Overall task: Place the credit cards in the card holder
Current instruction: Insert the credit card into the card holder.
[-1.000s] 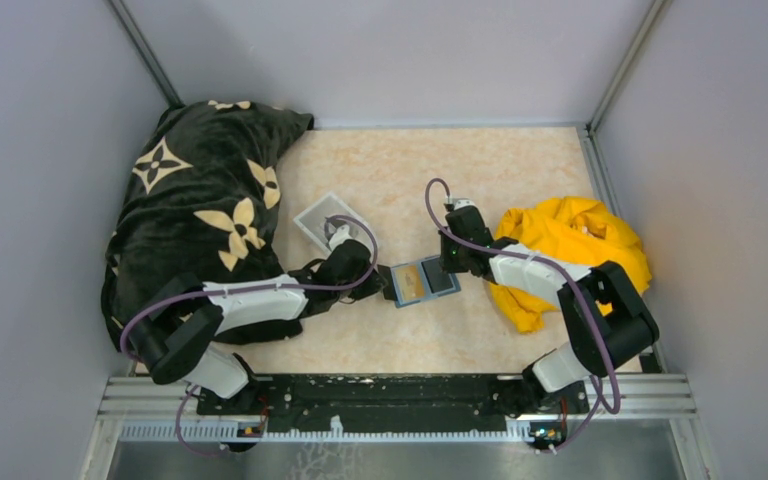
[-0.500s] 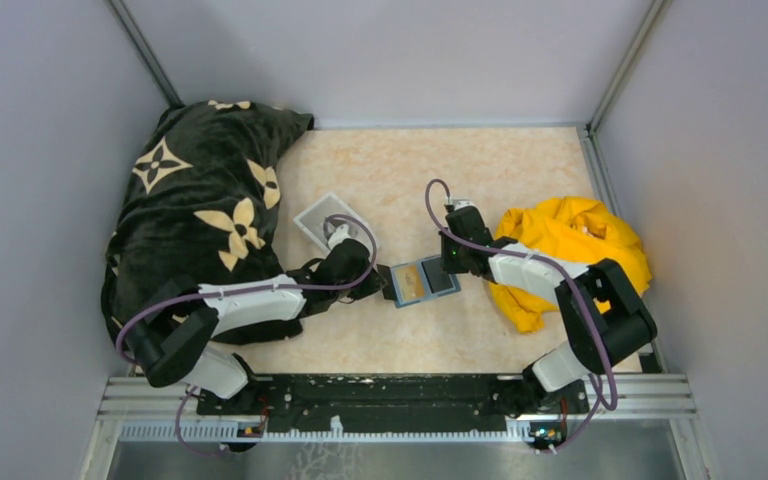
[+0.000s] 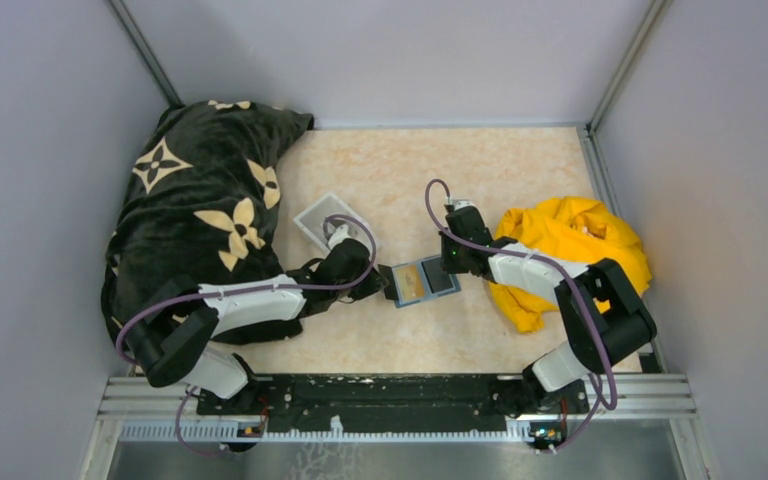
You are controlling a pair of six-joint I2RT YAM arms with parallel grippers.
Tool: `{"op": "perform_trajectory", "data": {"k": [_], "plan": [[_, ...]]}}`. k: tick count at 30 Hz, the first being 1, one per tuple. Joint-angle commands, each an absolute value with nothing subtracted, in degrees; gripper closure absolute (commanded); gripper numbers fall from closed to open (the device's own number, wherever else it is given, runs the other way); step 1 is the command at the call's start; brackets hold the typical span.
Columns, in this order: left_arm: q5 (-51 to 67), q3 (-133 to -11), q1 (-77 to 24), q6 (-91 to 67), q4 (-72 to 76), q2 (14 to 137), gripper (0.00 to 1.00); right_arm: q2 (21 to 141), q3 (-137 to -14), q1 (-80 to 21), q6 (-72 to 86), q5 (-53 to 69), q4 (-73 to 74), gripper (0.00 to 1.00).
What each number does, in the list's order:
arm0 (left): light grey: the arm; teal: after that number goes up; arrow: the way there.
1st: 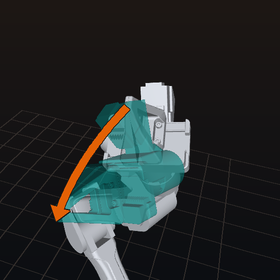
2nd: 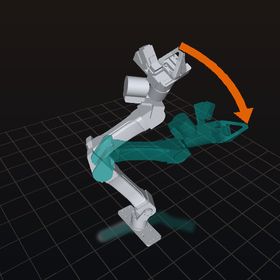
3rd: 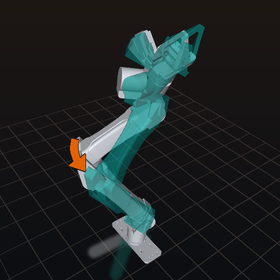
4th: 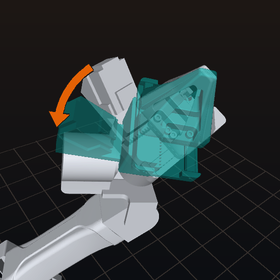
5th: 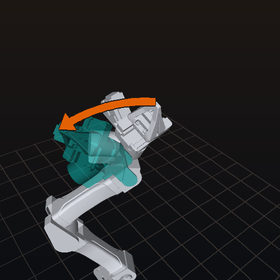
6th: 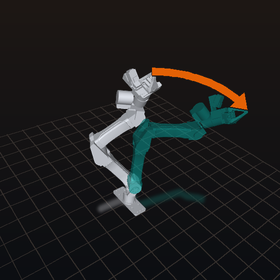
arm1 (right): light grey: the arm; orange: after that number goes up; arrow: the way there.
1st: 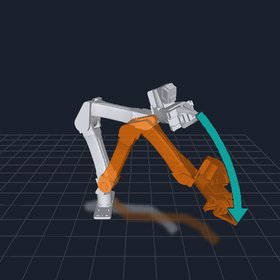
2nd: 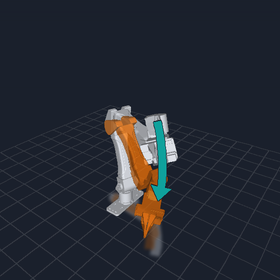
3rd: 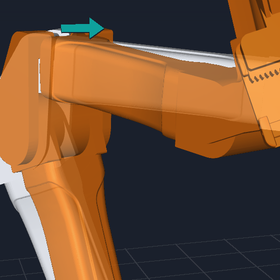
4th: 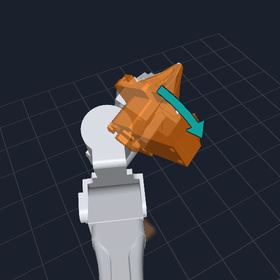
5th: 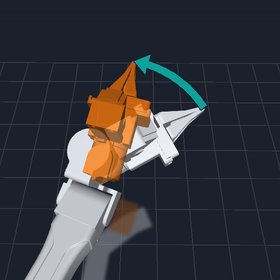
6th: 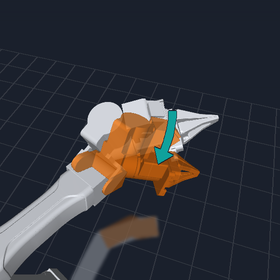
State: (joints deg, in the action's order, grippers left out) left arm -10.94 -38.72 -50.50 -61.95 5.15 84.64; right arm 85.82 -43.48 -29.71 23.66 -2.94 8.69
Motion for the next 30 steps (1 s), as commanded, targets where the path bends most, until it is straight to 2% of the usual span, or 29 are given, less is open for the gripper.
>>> {"op": "perform_trajectory", "data": {"k": [1, 30], "plan": [[-10.7, -39.5, -50.8, -63.0, 6.3, 85.0, 1.0, 85.2, -43.2, -29.0, 23.5, -2.8, 6.8, 0.86], [-13.5, -41.3, -51.9, -64.5, 4.3, 86.9, 1.0, 85.7, -42.7, -29.0, 23.6, -2.5, 6.5, 0.87]]}}
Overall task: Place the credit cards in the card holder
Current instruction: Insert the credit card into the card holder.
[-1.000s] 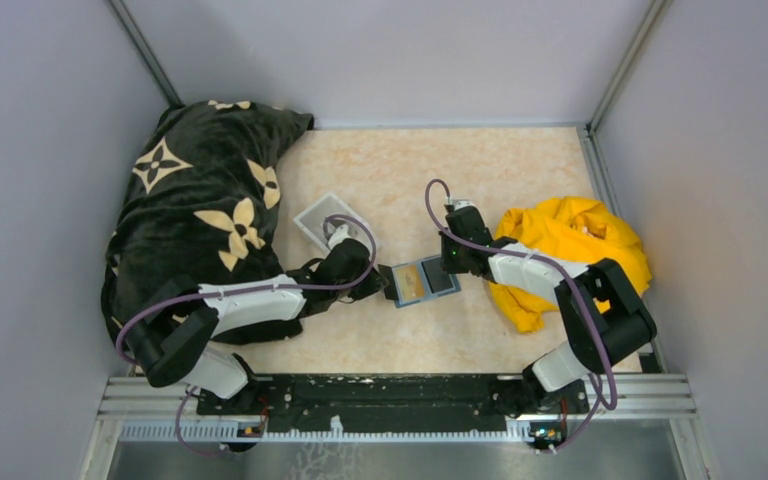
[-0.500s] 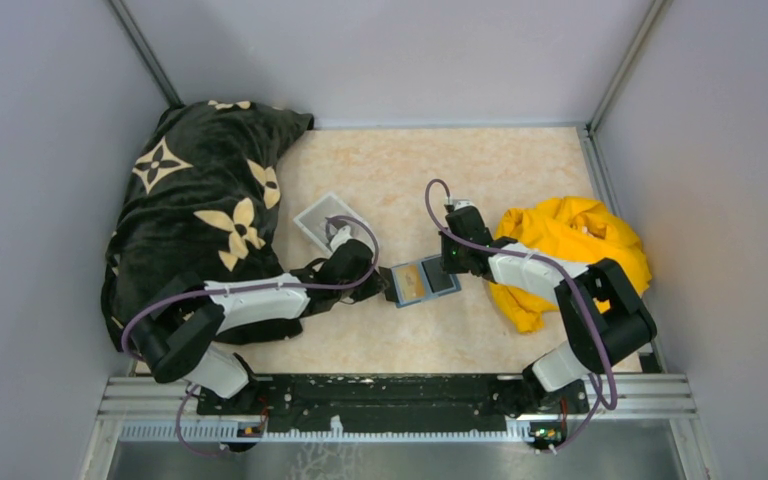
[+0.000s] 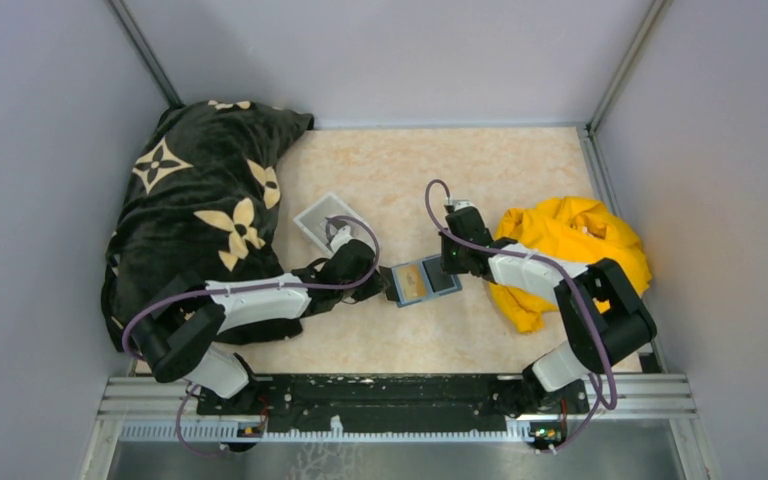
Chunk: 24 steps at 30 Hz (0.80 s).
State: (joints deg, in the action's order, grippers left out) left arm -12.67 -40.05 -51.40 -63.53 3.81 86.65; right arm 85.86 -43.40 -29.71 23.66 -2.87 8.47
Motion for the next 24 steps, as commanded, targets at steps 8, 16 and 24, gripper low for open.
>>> {"op": "perform_trajectory", "data": {"k": [8, 16, 24], "plan": [[-13.2, -41.9, -51.9, -64.2, 2.7, 85.7, 1.0, 85.6, -42.7, -29.0, 23.6, -2.4, 6.4, 0.87], [-12.6, -41.7, -51.9, -64.4, 2.4, 84.9, 1.0, 85.7, -42.6, -28.9, 23.6, -2.5, 6.4, 0.88], [-12.4, -41.6, -52.0, -64.9, 2.9, 85.1, 1.0, 85.8, -42.6, -29.0, 23.6, -2.5, 6.3, 0.88]]}}
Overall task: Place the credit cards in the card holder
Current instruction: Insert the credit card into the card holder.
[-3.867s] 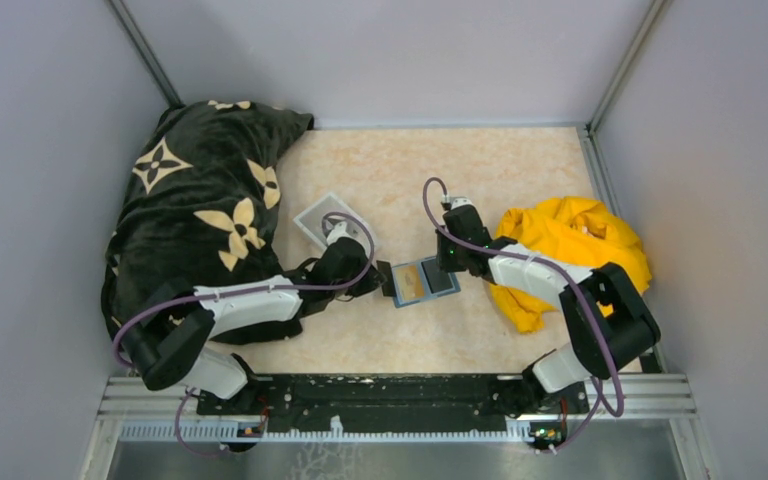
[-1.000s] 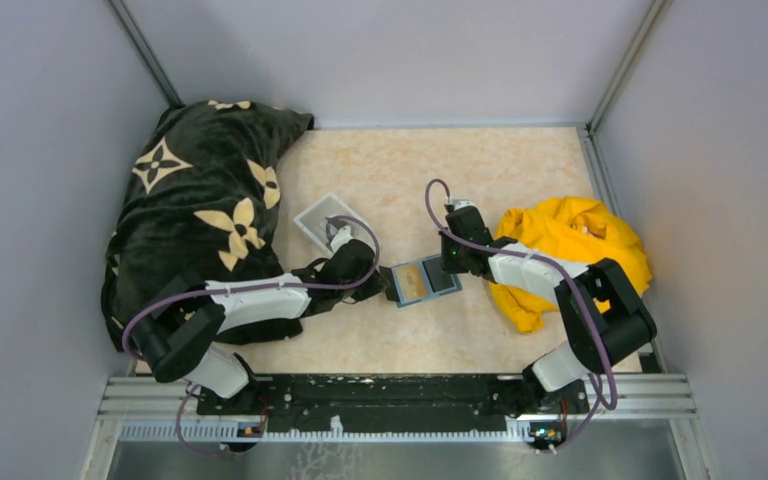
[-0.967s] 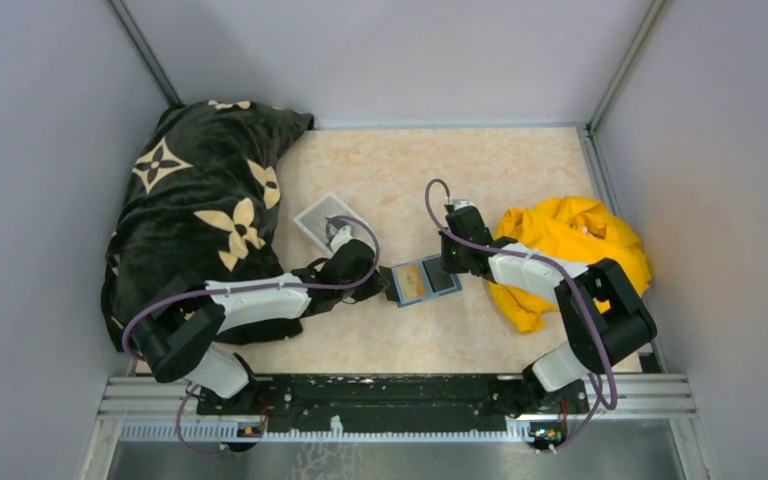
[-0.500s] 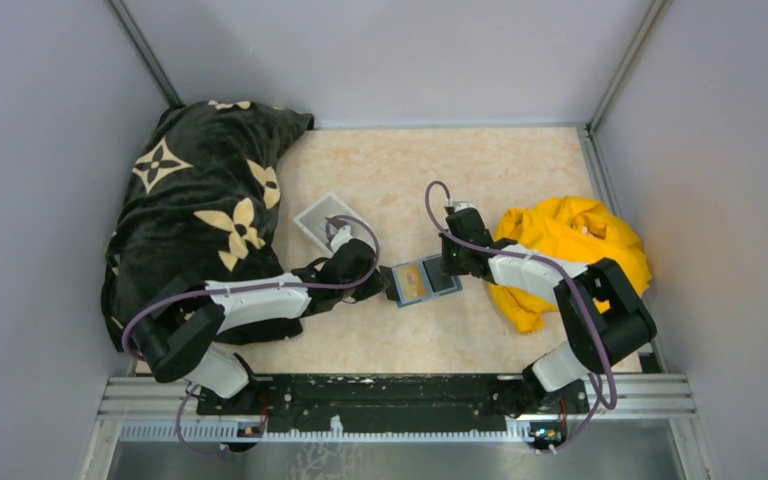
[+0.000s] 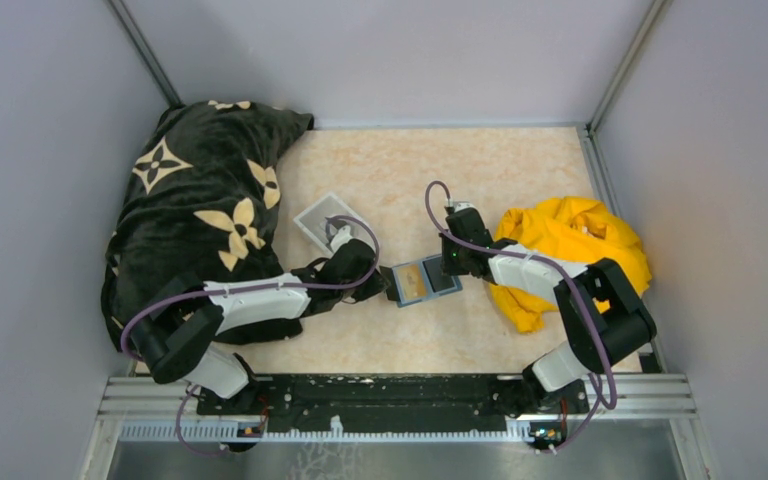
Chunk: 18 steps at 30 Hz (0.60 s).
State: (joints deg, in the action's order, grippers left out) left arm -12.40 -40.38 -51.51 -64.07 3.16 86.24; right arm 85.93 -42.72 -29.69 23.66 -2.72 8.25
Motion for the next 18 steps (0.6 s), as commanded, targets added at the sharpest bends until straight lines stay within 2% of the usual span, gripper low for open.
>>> {"op": "perform_trajectory", "data": {"k": [1, 18], "plan": [[-12.4, -41.5, -52.0, -65.0, 2.9, 85.1, 1.0, 85.9, -42.6, -28.9, 23.6, -2.4, 6.2, 0.88], [-12.1, -42.1, -52.2, -65.4, 3.7, 88.2, 1.0, 85.7, -43.0, -28.6, 23.4, -2.0, 6.4, 0.88]]}}
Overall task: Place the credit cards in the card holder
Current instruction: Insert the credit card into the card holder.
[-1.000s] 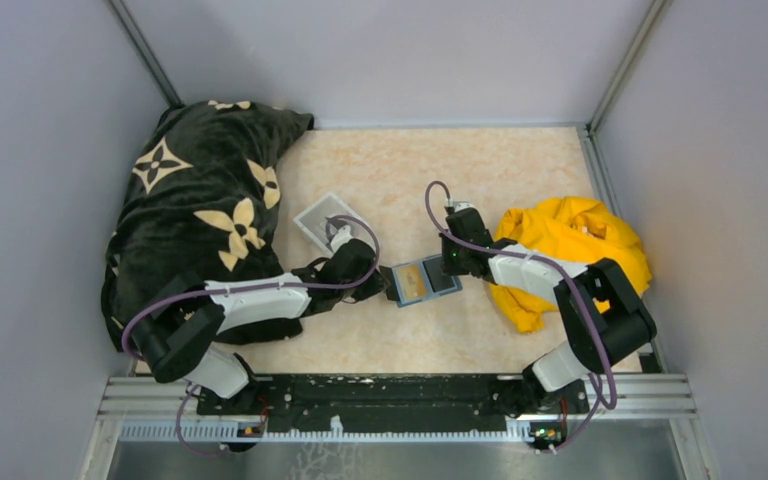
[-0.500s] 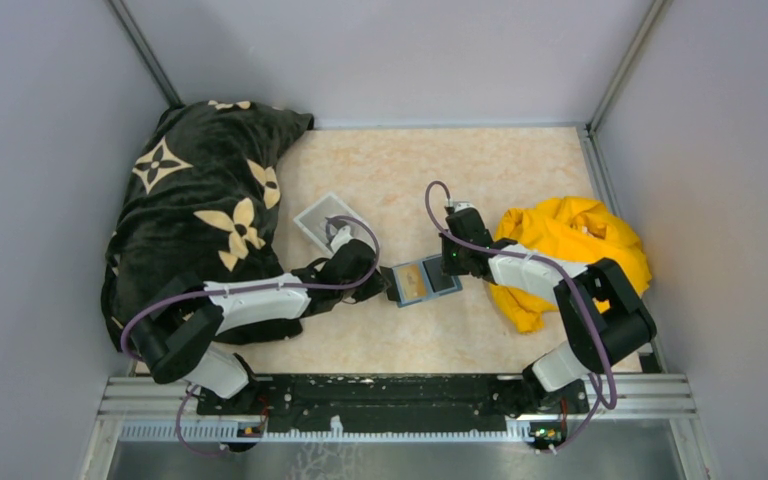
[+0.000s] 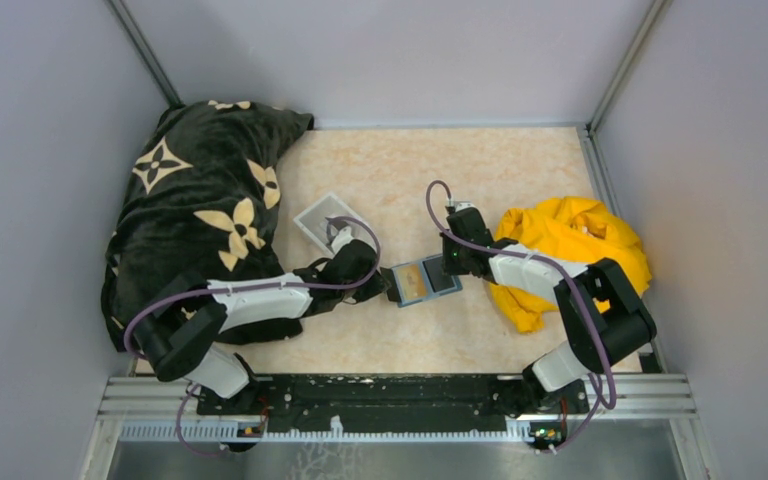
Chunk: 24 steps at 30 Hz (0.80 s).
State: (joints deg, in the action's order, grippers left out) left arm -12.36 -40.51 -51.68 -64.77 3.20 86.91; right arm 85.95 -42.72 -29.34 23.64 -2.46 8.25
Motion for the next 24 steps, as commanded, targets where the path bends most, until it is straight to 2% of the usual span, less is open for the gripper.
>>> {"op": "perform_trajectory", "data": {"k": [1, 11, 24], "plan": [[-12.1, -42.1, -52.3, -65.5, 3.8, 88.4, 1.0, 85.8, -42.9, -28.6, 23.4, -2.0, 6.4, 0.88], [-11.6, -41.4, -52.5, -66.9, 6.2, 90.2, 1.0, 86.3, -42.6, -28.6, 23.4, -1.8, 6.3, 0.88], [-11.6, -35.1, -52.6, -69.8, 16.8, 87.6, 1.0, 86.7, -42.5, -28.6, 23.4, -1.9, 6.3, 0.88]]}}
